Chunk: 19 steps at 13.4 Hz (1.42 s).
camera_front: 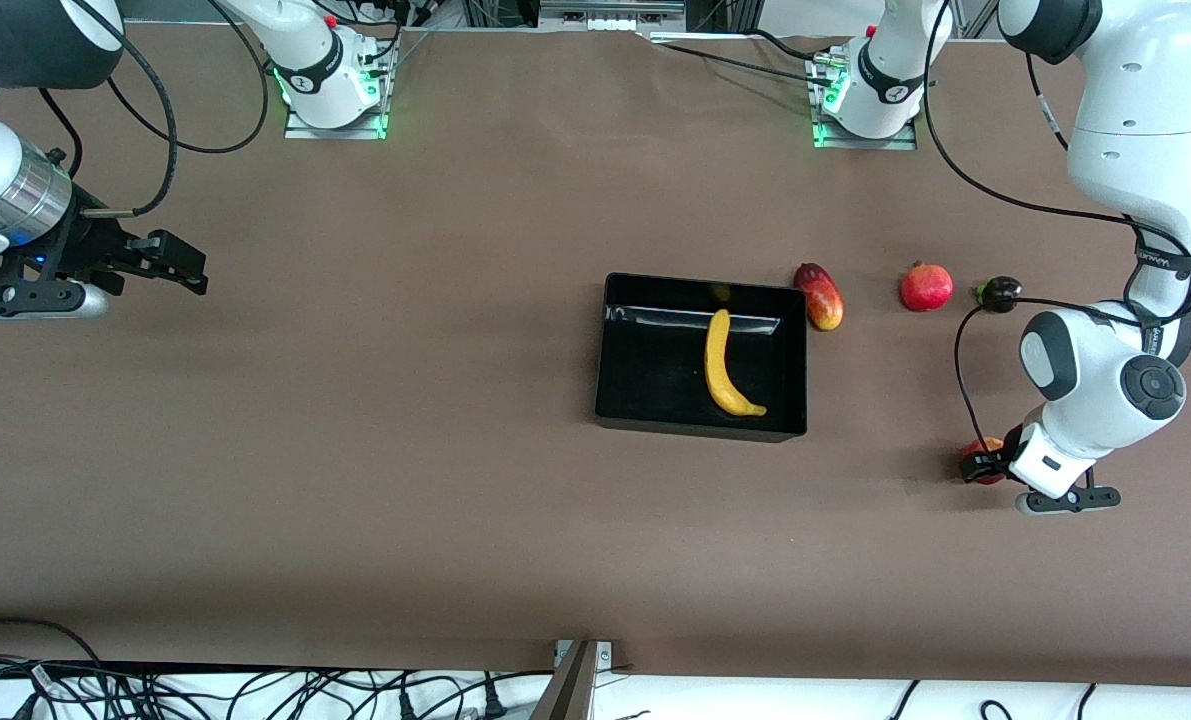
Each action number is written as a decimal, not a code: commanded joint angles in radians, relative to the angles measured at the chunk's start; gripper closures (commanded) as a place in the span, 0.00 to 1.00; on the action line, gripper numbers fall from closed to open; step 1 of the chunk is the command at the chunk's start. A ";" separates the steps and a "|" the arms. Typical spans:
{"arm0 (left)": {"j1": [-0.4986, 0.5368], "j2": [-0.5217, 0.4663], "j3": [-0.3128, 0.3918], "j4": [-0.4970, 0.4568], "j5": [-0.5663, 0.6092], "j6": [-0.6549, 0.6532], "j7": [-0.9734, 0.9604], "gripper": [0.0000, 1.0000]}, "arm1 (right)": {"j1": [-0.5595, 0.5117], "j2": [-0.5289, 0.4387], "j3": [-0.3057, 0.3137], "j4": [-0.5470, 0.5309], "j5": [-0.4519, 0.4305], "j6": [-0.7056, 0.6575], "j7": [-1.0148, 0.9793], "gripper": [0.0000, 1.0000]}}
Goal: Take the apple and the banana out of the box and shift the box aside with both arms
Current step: 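Carry the apple out of the tray and set it on the table, then open the left gripper and move it back over the banana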
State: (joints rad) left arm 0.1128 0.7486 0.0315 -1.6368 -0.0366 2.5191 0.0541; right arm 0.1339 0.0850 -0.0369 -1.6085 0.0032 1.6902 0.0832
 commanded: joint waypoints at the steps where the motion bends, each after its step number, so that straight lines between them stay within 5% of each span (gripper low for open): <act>1: -0.028 0.019 0.028 0.002 0.021 0.015 -0.011 0.00 | -0.005 0.004 0.008 0.015 -0.009 -0.004 0.000 0.00; 5: -0.099 -0.154 0.073 0.043 0.011 -0.328 -0.057 0.00 | -0.005 0.004 0.008 0.015 -0.009 -0.003 0.000 0.00; 7: -0.177 -0.257 0.081 0.016 0.004 -0.437 -0.266 0.00 | -0.005 0.004 0.008 0.015 -0.009 -0.003 0.000 0.00; 12: -0.473 -0.250 0.087 0.005 -0.012 -0.462 -0.764 0.00 | -0.005 0.004 0.008 0.015 -0.009 -0.003 0.000 0.00; 19: -0.645 -0.177 0.087 0.006 -0.097 -0.450 -0.915 0.00 | -0.007 0.005 0.008 0.015 -0.009 -0.001 0.000 0.00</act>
State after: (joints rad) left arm -0.4955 0.5553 0.0946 -1.6272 -0.1024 2.0598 -0.8506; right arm 0.1337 0.0851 -0.0361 -1.6082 0.0032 1.6902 0.0832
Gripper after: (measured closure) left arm 0.000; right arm 0.000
